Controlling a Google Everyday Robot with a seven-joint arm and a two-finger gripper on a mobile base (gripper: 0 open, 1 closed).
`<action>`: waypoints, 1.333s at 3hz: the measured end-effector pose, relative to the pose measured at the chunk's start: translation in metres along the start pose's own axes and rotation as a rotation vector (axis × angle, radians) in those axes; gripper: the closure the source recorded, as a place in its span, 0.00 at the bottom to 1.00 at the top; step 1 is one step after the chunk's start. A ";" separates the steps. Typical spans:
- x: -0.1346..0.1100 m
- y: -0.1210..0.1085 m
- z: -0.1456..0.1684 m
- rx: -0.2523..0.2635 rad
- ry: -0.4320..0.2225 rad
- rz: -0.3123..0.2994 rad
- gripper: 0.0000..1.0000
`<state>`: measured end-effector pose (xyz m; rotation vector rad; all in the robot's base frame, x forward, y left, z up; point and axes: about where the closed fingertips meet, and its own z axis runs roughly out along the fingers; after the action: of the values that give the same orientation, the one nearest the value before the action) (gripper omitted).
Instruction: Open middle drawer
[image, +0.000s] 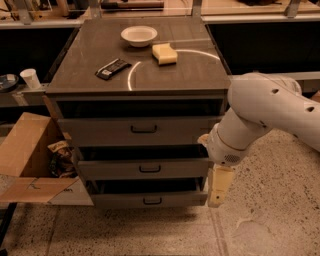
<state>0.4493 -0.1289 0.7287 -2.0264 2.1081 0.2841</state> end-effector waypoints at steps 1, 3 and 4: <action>0.001 -0.003 0.008 -0.005 0.004 -0.005 0.00; 0.016 -0.027 0.100 -0.046 0.008 -0.079 0.00; 0.029 -0.045 0.166 -0.054 -0.038 -0.106 0.00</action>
Offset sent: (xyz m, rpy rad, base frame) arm 0.0247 0.0088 -0.0652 -0.0233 0.0298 0.0486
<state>0.4951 -0.1121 0.5611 -2.1375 1.9836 0.3632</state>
